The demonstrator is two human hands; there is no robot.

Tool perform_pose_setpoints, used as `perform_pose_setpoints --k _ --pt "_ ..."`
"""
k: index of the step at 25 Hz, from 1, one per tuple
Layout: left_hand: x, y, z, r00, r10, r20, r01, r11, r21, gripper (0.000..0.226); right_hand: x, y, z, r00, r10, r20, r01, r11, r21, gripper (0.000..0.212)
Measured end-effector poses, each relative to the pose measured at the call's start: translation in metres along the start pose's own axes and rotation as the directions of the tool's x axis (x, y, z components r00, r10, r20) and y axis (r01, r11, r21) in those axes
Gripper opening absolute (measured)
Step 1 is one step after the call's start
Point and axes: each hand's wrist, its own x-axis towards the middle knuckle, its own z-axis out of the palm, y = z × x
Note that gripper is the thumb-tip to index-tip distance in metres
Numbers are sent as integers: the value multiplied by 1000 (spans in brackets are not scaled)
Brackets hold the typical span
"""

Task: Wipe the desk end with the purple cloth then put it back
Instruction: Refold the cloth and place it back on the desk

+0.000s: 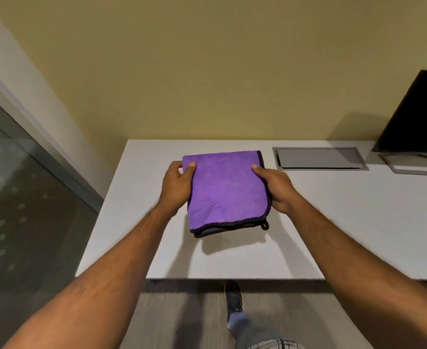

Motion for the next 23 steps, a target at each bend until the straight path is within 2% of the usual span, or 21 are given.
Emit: perform_pose_setpoints --k 2,4,5,8,11,13,17,21,23 --pt "28 1 23 980 -184 76 191 975 -109 32 23 1 -26 988 111 105 -120 989 84 33" --pt "54 2 43 938 -300 176 327 932 -154 33 48 2 -48 983 140 115 -152 983 100 33" --pt "66 1 53 923 -316 220 351 925 -146 31 61 3 -58 984 149 95 -159 980 117 32" --pt "96 -2 86 917 -282 280 320 942 -100 23 98 3 -79 993 122 -1 -121 986 111 29" --pt "120 -3 115 952 -230 204 239 971 -21 22 128 0 -84 992 -18 -125 11 998 -59 16" --pt "138 -8 134 958 -225 177 213 973 87 23 150 1 -90 984 -72 -160 46 986 -158 13" --pt "177 -19 161 950 -276 144 242 945 219 25 203 14 -99 970 -42 -240 -14 974 -227 26" --pt "224 -38 184 908 -380 178 339 914 222 36 249 29 -105 952 93 -291 -156 967 -203 39" --pt "245 -52 195 887 -421 192 382 900 210 36 267 36 -109 949 111 -295 -185 954 -235 51"
